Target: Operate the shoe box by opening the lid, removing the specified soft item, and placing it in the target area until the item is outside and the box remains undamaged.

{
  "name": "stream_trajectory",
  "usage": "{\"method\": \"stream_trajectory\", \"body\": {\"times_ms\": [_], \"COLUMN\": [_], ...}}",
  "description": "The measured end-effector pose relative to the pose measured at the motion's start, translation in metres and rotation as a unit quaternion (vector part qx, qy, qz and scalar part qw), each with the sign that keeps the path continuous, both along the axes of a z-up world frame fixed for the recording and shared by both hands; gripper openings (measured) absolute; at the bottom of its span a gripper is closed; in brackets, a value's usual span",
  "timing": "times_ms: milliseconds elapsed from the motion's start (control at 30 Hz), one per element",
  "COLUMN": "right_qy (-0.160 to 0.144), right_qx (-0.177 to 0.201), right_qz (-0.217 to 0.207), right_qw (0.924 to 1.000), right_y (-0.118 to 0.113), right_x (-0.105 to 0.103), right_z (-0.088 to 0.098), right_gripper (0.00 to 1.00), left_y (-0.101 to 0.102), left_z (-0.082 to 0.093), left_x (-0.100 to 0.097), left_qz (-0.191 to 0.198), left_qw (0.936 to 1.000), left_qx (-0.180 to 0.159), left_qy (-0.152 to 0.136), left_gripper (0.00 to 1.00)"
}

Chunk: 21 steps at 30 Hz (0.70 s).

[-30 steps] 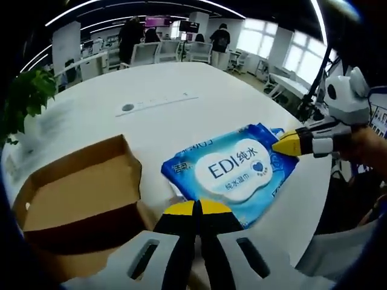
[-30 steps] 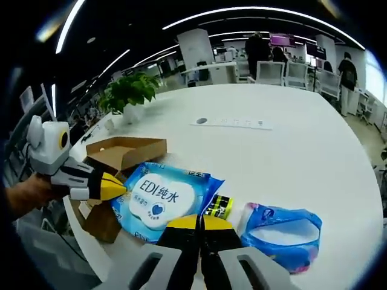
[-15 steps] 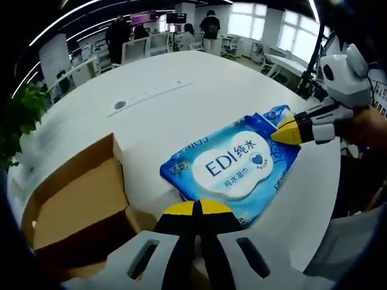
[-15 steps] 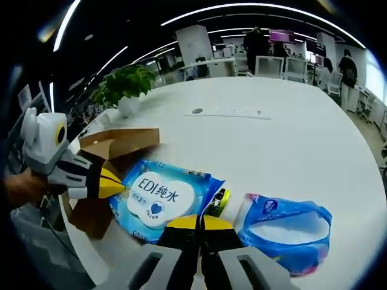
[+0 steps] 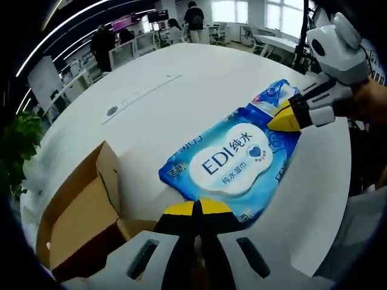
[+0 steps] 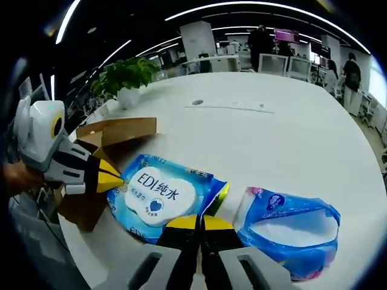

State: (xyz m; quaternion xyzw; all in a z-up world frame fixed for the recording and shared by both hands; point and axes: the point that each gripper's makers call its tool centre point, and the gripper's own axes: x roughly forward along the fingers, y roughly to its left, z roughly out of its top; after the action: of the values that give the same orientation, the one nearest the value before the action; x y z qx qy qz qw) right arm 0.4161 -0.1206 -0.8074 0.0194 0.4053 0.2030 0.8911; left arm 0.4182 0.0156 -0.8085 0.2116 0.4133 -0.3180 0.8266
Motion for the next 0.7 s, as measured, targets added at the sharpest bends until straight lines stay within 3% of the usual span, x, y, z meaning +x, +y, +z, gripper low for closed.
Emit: {"method": "stream_trajectory", "body": {"times_ms": [167,433,700], "right_qy": [0.000,0.004,-0.002], "right_qx": [-0.006,-0.008,-0.021], "right_qz": [0.003,0.006,0.007], "right_qw": [1.0000,0.9999,0.9998], "right_y": [-0.0008,-0.0010,-0.0055], "right_x": [0.0002,-0.0017,0.0022], "right_z": [-0.0042,-0.0094,-0.0098], "right_gripper": [0.00,0.00,0.00], "left_y": [-0.0010,-0.0020,-0.0049], "left_z": [-0.0016,-0.0047,-0.0061], "left_x": [0.0019,-0.0002,0.0004], "left_qz": [-0.037,-0.067,-0.062], "left_qw": [0.9986,0.9955,0.9963], "left_qx": [0.032,0.061,0.056], "left_qy": [-0.020,-0.026,-0.018], "left_gripper": [0.00,0.00,0.00]}}
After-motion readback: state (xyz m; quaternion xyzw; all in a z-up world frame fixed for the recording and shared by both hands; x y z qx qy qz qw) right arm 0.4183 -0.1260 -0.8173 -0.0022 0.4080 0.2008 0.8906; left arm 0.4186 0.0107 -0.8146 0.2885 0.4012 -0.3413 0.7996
